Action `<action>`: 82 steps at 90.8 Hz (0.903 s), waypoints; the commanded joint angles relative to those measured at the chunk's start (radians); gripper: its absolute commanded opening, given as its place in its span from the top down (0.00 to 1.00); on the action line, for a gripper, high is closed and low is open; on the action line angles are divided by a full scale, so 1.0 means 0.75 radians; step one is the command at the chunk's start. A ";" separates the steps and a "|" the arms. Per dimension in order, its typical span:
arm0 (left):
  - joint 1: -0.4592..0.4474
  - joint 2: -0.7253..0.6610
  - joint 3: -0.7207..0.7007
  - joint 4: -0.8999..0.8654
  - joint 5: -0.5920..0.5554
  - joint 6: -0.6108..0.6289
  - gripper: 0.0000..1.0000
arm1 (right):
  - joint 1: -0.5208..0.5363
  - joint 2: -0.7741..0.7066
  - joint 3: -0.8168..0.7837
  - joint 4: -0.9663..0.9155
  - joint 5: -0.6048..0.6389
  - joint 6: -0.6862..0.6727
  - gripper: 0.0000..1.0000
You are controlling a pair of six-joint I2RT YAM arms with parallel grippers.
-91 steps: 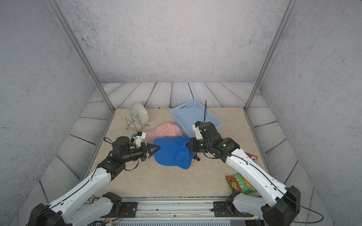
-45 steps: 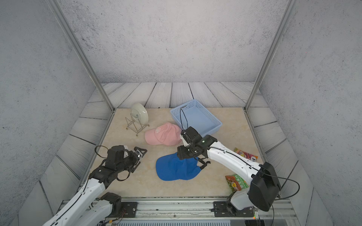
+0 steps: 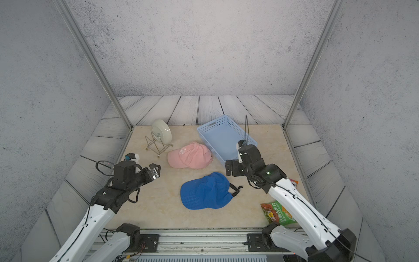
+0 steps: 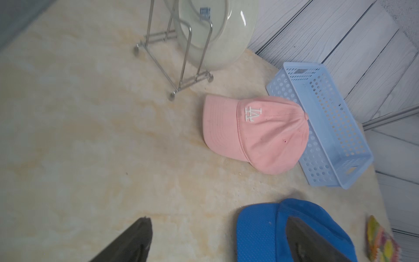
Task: Turn the baseball cap inside out
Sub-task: Reset both arms
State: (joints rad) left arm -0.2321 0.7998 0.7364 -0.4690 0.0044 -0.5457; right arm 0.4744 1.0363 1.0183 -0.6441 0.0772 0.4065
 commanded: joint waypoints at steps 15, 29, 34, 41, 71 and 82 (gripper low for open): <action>0.420 0.160 -0.157 0.406 -0.068 0.308 0.02 | -0.557 -0.040 -0.200 0.360 -0.102 -0.044 0.00; 0.470 0.176 -0.386 0.765 -0.211 0.294 0.02 | -0.686 0.002 -0.390 0.664 0.042 -0.041 0.00; 0.470 0.212 -0.470 0.959 -0.153 0.341 0.02 | -0.687 0.016 -0.485 0.812 0.053 -0.082 0.00; 0.459 0.290 -0.516 1.102 -0.145 0.350 0.02 | -0.687 0.035 -0.640 1.069 0.016 -0.156 0.00; 0.337 0.783 -0.585 1.833 -0.125 0.647 0.02 | -0.683 0.324 -0.855 1.646 -0.111 -0.412 0.00; 0.336 0.997 -0.467 2.011 -0.037 0.687 0.02 | -0.683 0.512 -0.846 1.855 -0.194 -0.468 0.00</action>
State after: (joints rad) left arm 0.0238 1.4822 0.3004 0.8749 -0.0803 -0.1028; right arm -0.0406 1.3087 0.3660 0.5419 0.0074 0.1295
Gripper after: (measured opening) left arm 0.982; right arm 0.996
